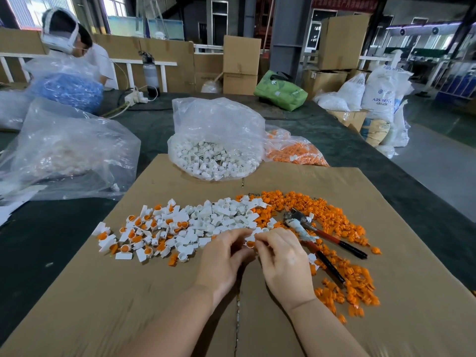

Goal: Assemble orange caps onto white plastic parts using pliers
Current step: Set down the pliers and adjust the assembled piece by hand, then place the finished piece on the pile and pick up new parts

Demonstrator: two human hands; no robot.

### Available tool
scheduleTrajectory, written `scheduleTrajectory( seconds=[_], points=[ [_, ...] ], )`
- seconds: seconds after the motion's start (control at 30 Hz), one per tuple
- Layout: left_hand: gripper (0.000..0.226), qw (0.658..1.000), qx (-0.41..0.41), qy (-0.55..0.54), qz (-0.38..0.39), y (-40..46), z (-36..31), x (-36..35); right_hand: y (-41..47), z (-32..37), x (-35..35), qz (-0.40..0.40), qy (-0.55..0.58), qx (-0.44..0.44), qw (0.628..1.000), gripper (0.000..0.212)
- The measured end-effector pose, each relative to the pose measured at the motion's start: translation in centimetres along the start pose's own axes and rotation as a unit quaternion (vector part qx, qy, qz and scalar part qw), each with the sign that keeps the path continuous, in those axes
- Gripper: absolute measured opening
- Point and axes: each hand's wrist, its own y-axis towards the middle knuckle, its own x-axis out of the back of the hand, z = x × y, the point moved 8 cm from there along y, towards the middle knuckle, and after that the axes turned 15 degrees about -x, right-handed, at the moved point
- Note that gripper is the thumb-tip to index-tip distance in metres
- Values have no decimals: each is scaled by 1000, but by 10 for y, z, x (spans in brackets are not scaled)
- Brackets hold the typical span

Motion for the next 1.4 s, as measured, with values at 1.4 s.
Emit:
scheduleTrajectory(
  seconds=[1.4],
  points=[
    [34, 999, -21, 40, 11, 0, -8, -1, 0, -3, 8, -38, 6, -18, 999, 21]
  ],
)
